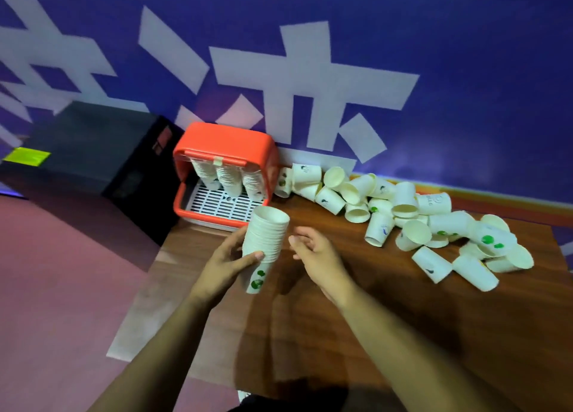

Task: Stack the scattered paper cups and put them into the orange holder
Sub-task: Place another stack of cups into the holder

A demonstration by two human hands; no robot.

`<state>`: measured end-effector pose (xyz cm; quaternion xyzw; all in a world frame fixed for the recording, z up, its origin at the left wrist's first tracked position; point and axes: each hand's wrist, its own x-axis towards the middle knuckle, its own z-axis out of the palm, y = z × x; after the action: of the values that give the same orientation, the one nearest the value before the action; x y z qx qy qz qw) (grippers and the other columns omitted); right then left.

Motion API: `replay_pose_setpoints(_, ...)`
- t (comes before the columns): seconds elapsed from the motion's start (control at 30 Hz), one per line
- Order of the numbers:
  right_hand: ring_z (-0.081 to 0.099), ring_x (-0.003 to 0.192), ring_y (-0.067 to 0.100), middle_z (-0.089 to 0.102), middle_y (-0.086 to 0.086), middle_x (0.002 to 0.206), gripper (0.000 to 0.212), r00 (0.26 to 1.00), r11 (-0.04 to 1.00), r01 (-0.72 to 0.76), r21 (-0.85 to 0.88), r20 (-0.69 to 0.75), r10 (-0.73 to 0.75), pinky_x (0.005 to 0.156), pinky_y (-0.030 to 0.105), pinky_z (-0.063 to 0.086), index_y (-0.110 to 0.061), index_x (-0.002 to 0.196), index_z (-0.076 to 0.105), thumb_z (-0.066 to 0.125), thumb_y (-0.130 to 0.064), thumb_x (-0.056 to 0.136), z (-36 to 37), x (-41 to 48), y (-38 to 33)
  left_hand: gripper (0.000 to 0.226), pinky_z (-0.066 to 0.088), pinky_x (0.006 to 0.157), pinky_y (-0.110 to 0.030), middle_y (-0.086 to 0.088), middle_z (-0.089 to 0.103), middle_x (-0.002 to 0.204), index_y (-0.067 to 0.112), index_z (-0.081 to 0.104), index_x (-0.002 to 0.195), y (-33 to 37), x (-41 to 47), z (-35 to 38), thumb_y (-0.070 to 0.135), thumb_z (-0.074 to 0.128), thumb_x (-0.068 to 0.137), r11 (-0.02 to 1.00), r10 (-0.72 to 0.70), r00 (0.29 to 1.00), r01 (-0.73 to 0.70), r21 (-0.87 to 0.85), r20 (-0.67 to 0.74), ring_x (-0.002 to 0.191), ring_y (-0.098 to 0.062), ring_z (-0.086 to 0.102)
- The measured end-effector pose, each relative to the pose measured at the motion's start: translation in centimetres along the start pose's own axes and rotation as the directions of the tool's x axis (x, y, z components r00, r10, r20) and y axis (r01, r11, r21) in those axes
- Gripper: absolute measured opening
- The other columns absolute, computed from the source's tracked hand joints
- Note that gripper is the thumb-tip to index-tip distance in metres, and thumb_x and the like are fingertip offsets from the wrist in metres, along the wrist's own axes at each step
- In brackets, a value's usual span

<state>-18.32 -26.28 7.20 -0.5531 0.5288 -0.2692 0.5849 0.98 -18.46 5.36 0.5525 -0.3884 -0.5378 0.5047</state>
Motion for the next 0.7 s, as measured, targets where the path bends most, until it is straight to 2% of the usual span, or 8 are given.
replay_pose_setpoints(0.1,0.064,0.103,0.008,0.067,-0.001,0.109,0.025,0.995,1.0,-0.017,0.022,0.098,0.015,0.095,0.035,0.053,-0.018,0.119,0.061,0.063,-0.02,0.094,5.3,1.4,-1.4,0.063,0.049,0.102,-0.04,-0.007,0.064,0.134,0.021,0.055,0.138,0.8,1.4,-5.2,0.022,0.078,0.079,0.999,0.002,1.0,-0.003,-0.045,-0.027,0.127,-0.024,0.058)
replay_pose_setpoints(0.2,0.065,0.102,0.01,0.068,-0.004,0.107,0.018,0.989,1.0,0.015,0.019,0.149,-0.017,0.095,0.038,0.054,-0.025,0.108,0.062,0.067,-0.022,0.091,9.3,3.7,-3.1,0.06,0.05,0.102,-0.035,-0.01,0.064,0.132,0.009,0.053,0.136,1.4,3.0,-9.1,0.008,0.075,0.08,0.999,0.01,0.999,-0.011,-0.036,-0.031,0.127,-0.028,0.057)
replay_pose_setpoints(0.27,0.068,0.096,0.005,0.069,-0.007,0.105,0.021,0.986,0.999,0.026,0.025,0.166,-0.03,0.088,0.028,0.055,-0.024,0.109,0.062,0.068,-0.016,0.091,11.2,5.4,-4.1,0.059,0.049,0.105,-0.036,-0.01,0.064,0.134,0.008,0.052,0.135,1.8,4.1,-11.4,0.004,0.075,0.081,1.0,0.009,1.0,-0.009,-0.006,-0.004,0.129,-0.028,0.056)
replay_pose_setpoints(0.33,0.069,0.09,0.004,0.07,-0.005,0.104,0.028,0.981,0.999,0.027,0.022,0.19,-0.031,0.081,0.022,0.055,-0.017,0.117,0.059,0.067,-0.011,0.091,12.9,7.0,-5.1,0.061,0.045,0.109,-0.042,-0.007,0.064,0.134,0.012,0.053,0.135,2.4,5.2,-13.6,0.01,0.08,0.08,1.0,0.001,1.0,-0.001,0.03,0.009,0.129,-0.024,0.057)
replay_pose_setpoints(0.43,0.071,0.092,0.012,0.071,0.001,0.108,0.037,0.98,0.998,0.05,-0.031,0.192,-0.043,0.082,0.03,0.058,-0.018,0.121,0.058,0.071,-0.015,0.088,15.0,9.6,-5.8,0.064,0.043,0.11,-0.049,-0.005,0.065,0.133,0.02,0.058,0.134,2.9,7.0,-16.7,0.022,0.083,0.076,0.996,-0.019,1.0,0.018,0.087,0.002,0.126,-0.024,0.059)
replay_pose_setpoints(0.53,0.068,0.088,0.007,0.069,-0.003,0.109,0.038,0.982,0.992,0.083,-0.097,0.176,-0.065,0.072,0.02,0.054,-0.015,0.123,0.056,0.07,-0.012,0.088,16.9,11.9,-6.2,0.059,0.05,0.104,-0.049,0.001,0.068,0.124,0.035,0.065,0.128,3.0,8.9,-19.0,0.031,0.085,0.073,0.987,-0.008,0.999,0.015,0.163,-0.043,0.114,-0.021,0.063)
replay_pose_setpoints(0.63,0.065,0.099,0.009,0.066,-0.012,0.117,0.044,0.982,0.977,0.122,-0.177,0.167,-0.092,0.087,0.034,0.055,-0.024,0.126,0.055,0.072,-0.024,0.086,18.2,14.1,-5.9,0.052,0.052,0.102,-0.037,0.011,0.068,0.121,0.044,0.064,0.126,2.5,10.6,-20.5,0.014,0.077,0.085,0.971,0.027,0.998,-0.013,0.24,-0.054,0.108,-0.01,0.063)
replay_pose_setpoints(0.7,0.062,0.099,0.007,0.064,-0.014,0.117,0.046,0.983,0.971,0.112,-0.211,0.168,-0.077,0.089,0.034,0.054,-0.026,0.129,0.053,0.07,-0.026,0.087,18.7,15.2,-5.7,0.055,0.049,0.105,-0.039,0.008,0.066,0.128,0.042,0.061,0.132,1.8,11.6,-21.3,0.01,0.073,0.089,0.962,0.021,0.999,-0.008,0.274,-0.046,0.116,-0.013,0.063)
